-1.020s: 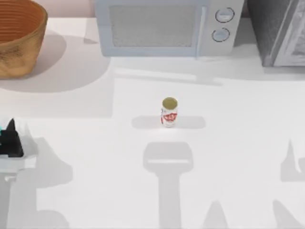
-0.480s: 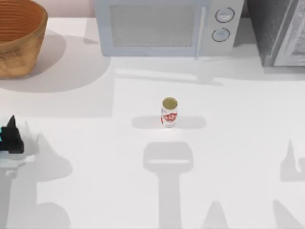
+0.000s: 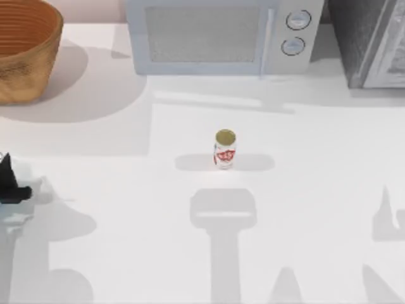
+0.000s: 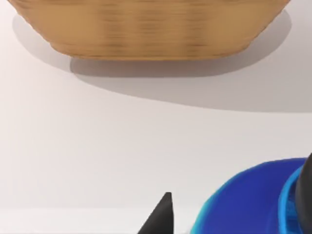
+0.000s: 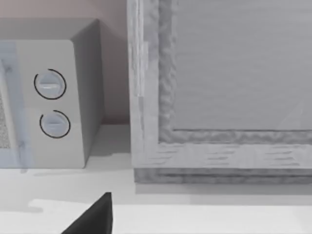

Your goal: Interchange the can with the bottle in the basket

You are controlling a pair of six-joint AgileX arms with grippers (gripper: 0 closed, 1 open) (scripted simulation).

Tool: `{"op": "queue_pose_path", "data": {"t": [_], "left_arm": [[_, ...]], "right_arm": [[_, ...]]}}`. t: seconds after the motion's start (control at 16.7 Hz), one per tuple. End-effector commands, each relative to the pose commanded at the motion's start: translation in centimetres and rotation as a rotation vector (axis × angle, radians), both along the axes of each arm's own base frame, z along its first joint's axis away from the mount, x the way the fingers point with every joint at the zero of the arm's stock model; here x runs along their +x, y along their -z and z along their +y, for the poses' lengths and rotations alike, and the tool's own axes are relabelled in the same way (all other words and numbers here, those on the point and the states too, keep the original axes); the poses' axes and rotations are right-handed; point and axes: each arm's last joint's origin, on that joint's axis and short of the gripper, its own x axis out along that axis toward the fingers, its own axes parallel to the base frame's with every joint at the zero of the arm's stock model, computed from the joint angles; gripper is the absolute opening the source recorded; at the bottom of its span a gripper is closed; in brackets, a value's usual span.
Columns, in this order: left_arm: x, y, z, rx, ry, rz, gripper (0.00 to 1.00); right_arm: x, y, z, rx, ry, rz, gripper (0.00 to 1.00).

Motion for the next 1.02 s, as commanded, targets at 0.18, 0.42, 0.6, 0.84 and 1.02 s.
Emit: {"op": "queue_pose_path", "data": {"t": [0.18,0.42,0.6,0.84,1.02], "left_arm": [[0.0,0.0,0.0,0.000,0.000,0.000,0.00],[0.0,0.0,0.0,0.000,0.000,0.000,0.00],[0.0,0.0,0.0,0.000,0.000,0.000,0.00],[0.7,-0.5,1.0,0.010,-0.046,-0.017,0.00],[2.9,-2.5,4.3,0.032,-0.174,-0.064,0.00]], "right_arm": [[0.0,0.0,0.0,0.000,0.000,0.000,1.00],[0.0,0.0,0.0,0.000,0.000,0.000,1.00],[0.0,0.0,0.0,0.000,0.000,0.000,1.00],[0.0,0.0,0.0,0.000,0.000,0.000,1.00],[0.0,0.0,0.0,0.000,0.000,0.000,1.00]]}}
